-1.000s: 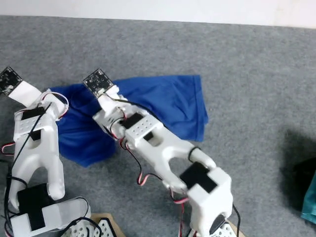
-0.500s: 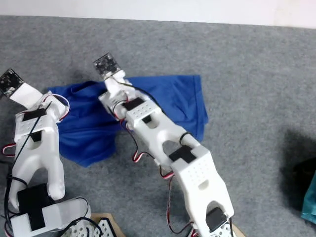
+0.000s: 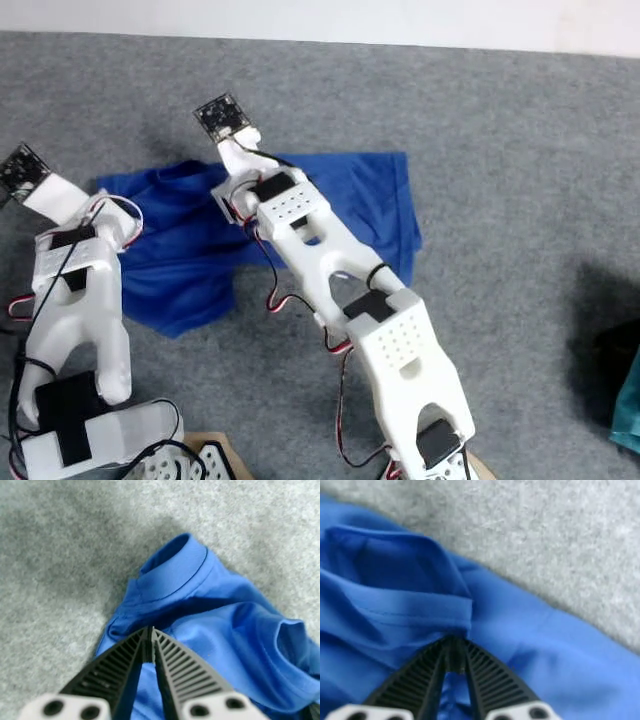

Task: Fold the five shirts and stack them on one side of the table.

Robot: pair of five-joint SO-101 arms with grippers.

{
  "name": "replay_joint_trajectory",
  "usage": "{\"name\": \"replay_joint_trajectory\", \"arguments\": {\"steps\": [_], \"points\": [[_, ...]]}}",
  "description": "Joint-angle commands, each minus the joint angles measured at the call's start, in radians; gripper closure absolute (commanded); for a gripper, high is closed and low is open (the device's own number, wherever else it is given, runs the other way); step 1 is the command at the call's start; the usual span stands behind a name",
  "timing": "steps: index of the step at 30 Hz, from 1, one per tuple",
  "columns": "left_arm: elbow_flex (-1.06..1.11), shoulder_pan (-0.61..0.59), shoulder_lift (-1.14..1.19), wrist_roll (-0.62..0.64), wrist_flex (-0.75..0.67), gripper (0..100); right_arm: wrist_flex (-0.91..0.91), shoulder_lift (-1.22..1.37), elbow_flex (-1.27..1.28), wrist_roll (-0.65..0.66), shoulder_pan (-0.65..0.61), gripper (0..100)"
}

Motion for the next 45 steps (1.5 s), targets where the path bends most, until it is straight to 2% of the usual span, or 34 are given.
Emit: {"name": "replay_joint_trajectory", "arguments": {"steps": [1,6,15,21,31,35,38,45], "points": [[0.022,0.013,-0.015,0.002,-0.014,99,0.045,-0.148,-0.021,-0.110,-0.041,99.1],[0.036,-0.024,-0.015,0.002,-0.011,99,0.033,-0.159,0.039,-0.109,-0.097,99.1],[0.036,-0.031,-0.016,0.002,0.057,99,-0.200,-0.124,0.047,-0.110,-0.099,99.1],[0.044,-0.045,-0.054,0.003,0.120,99,-0.260,-0.061,0.042,-0.107,-0.096,99.1],[0.318,-0.050,-0.456,0.002,0.126,99,-0.254,-0.031,0.047,-0.107,-0.084,99.1],[0.417,-0.050,-0.628,0.002,0.126,99,-0.186,-0.044,0.022,-0.109,-0.081,99.1],[0.430,-0.050,-0.699,0.002,0.126,99,-0.139,-0.090,0.018,-0.110,-0.087,99.1],[0.343,-0.050,-0.704,0.005,0.121,99,-0.125,-0.206,0.056,-0.115,-0.085,99.1]]}}
